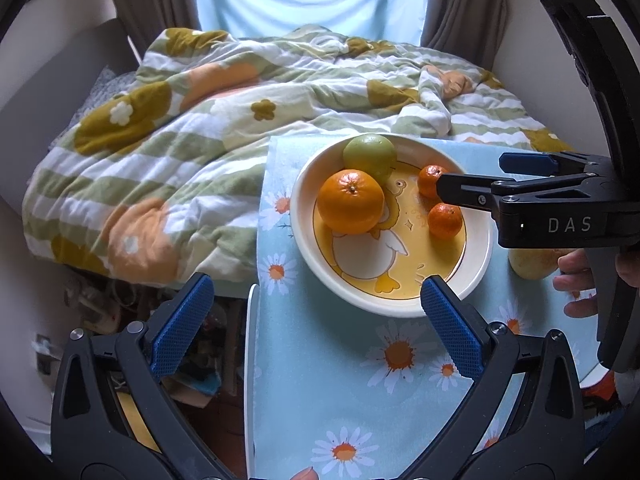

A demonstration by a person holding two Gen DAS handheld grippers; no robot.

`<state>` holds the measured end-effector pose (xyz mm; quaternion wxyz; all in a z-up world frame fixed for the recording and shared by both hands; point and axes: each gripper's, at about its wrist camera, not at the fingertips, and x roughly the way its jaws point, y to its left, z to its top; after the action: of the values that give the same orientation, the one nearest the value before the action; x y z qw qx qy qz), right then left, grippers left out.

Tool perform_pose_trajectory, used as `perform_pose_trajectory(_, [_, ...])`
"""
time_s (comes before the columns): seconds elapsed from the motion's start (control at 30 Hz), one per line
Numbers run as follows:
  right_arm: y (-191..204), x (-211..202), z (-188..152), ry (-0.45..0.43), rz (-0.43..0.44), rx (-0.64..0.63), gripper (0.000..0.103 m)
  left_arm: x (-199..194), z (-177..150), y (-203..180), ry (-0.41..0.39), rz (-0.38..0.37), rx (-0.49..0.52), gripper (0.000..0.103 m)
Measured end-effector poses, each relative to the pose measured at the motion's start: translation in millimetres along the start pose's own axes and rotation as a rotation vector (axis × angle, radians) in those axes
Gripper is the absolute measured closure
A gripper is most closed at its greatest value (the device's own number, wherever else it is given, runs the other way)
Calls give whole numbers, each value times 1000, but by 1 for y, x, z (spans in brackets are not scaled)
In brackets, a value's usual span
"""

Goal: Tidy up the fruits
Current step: 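Lower the orange into the bowl with the left tool while the right tool places the tangerine, then open both tools and withdraw them from the bowl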

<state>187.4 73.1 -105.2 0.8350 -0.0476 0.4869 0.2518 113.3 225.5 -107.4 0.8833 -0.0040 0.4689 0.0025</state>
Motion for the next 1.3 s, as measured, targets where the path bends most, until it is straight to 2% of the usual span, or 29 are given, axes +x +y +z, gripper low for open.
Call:
perform_pose_trajectory(0.13, [-1,-15,0,-10,-7,-5,8,-9,4,-3,-10,-13,5,0])
perform_pose_trajectory(0.37, [-5,-48,-3,-15,-2,27,8,-26,17,-14,-40,-26,72,0])
perform_pose_trajectory(0.67, [-20,-100,-15,-54,-103,90,8,-43,27,-36,-71,-94,112,0])
perform_pose_trajectory(0.8, [-38,-125,-29,-76,-106,129,8,-53,30,-54,-96,-88,137,0])
perform_pose_trajectory(0.97, [-65,-146,-50,-69,-97,153,7,-61,30,-80,-99,-128,120,0])
perform_pose_trajectory(1.2, [-108,-176,-85,-88,-109,143,7,-67,20,-139,-93,-100,137,0])
perform_pose_trajectory(1.3, [-128,-179,-100,-80,-128,137,7,-62,13,-167,-86,-109,147,0])
